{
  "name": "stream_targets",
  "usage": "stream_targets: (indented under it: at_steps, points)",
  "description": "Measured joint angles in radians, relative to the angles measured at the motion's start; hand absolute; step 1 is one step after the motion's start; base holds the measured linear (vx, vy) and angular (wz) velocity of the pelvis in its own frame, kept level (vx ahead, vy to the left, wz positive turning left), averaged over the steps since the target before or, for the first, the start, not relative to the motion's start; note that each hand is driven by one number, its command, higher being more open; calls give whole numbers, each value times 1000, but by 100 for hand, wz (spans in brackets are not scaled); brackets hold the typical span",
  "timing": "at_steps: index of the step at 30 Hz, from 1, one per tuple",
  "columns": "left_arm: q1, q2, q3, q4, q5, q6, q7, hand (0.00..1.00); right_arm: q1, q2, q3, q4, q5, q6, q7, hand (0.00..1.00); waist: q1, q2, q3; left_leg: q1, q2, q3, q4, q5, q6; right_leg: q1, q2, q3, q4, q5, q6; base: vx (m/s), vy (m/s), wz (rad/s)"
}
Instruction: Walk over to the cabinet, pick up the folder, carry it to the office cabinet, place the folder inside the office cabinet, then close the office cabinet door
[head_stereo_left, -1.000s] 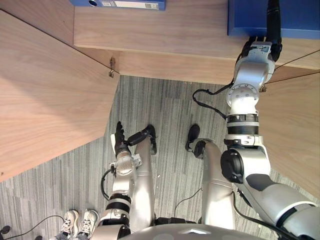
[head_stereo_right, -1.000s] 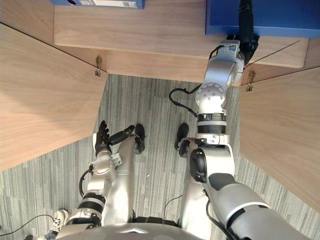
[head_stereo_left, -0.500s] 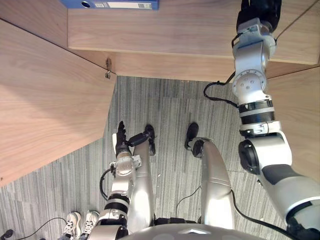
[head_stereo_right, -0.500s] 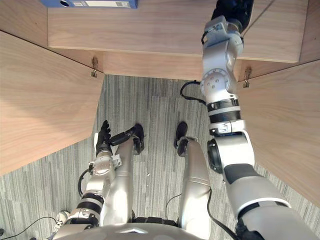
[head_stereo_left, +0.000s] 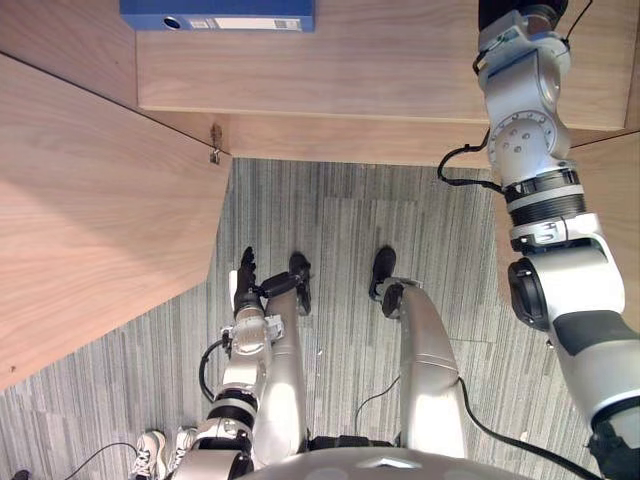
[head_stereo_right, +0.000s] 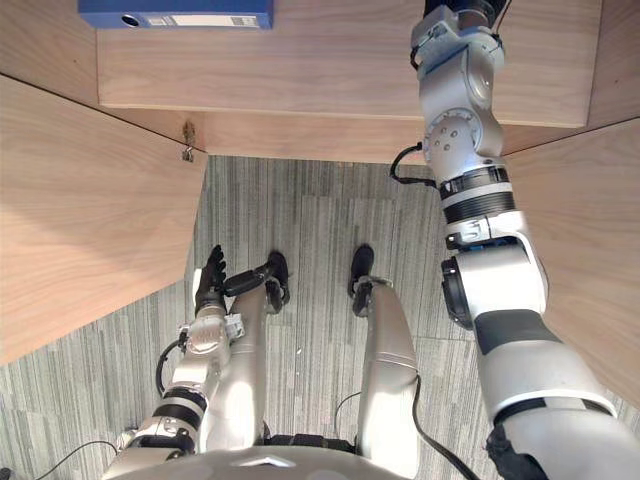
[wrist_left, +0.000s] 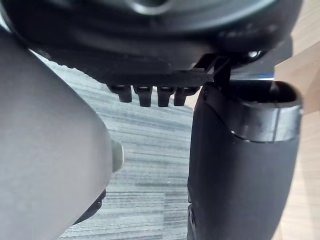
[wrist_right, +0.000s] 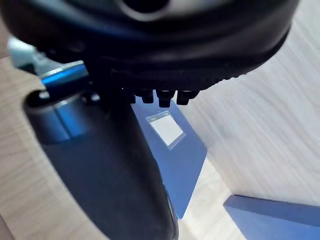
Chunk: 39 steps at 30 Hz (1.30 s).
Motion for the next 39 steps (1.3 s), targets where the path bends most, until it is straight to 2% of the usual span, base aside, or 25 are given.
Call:
stream_targets:
  at_steps: [9, 14, 25, 28, 31, 36, 39]
  points:
    - [0, 23, -9, 11, 1, -1, -22, 100, 134, -109, 67, 0, -145, 33, 96, 100, -2, -14, -6, 3, 4, 9, 1, -2, 3, 3, 1, 3, -6, 1, 2, -4, 17, 0]
    - [0, 28, -8, 12, 1, -3, -34, 100, 211, -132, 74, -6, -210, 48, 142, 100, -2, -17, -5, 3, 6, 10, 4, -3, 5, 3, 3, 4, -5, 1, 3, 0, 0, 0]
    - [0, 55, -7, 11, 8, -8, -50, 100, 382, -214, 97, -130, -358, 51, 197, 100, -2, -36, -5, 4, 12, 16, 22, -11, 13, 2, 7, 9, 4, 1, 4, -2, 12, -2]
    - [0, 60, -4, 11, 10, -8, -54, 100, 410, -297, 194, -197, -452, 51, 233, 100, -1, -44, -5, 4, 13, 16, 20, -11, 13, 2, 7, 9, 2, 1, 4, 0, 0, 0]
    - [1, 69, 3, 12, 35, -8, -58, 100, 414, -387, 312, -270, -615, 50, 285, 100, -1, -49, -4, 5, 12, 17, 16, -11, 13, 3, 7, 9, -3, 1, 4, 0, 0, 0]
    - [7, 91, 12, 19, 59, -8, -77, 100, 408, -443, 418, -276, -887, 42, 347, 100, 4, -74, -7, 20, 11, 18, 1, -10, 13, 18, 7, 7, -17, 2, 5, 0, 0, 0]
    - [11, 96, 12, 31, 68, -8, -83, 100, 390, -470, 459, -266, -960, 42, 363, 100, 4, -77, -8, 27, 11, 18, -4, -10, 13, 28, 6, 4, -24, 2, 6, 0, 0, 0]
